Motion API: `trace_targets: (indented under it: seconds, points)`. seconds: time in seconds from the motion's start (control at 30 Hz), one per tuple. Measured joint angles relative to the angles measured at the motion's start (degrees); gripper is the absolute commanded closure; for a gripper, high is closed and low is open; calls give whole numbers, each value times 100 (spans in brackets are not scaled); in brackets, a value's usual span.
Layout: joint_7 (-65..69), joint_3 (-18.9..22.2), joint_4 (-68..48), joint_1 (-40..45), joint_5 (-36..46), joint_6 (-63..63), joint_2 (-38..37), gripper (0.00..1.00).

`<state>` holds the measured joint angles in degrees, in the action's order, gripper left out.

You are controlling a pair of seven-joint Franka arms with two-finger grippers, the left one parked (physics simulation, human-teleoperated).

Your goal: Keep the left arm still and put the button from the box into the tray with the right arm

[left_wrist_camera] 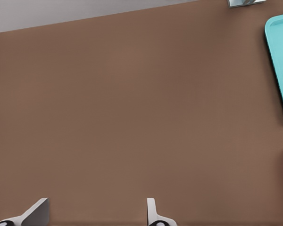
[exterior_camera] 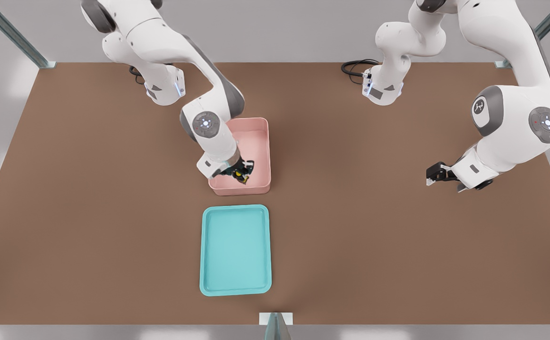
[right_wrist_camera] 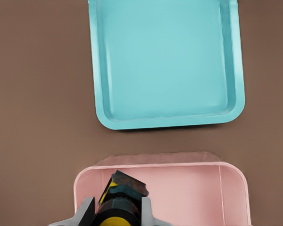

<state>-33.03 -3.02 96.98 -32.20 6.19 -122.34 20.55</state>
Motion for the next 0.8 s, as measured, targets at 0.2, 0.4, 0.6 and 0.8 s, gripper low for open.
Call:
trace_targets:
  seconds: [0.2,0.4,0.6,0.8]
  points:
    - [694,6,-2192,482,-68,958,1370,59]
    - [1463,215,-3574,522,-197,1338,2534,59]
    - [2149,315,-3997,518,-386,901,3167,51]
    - [2599,280,-3990,484,-511,520,3170,0]
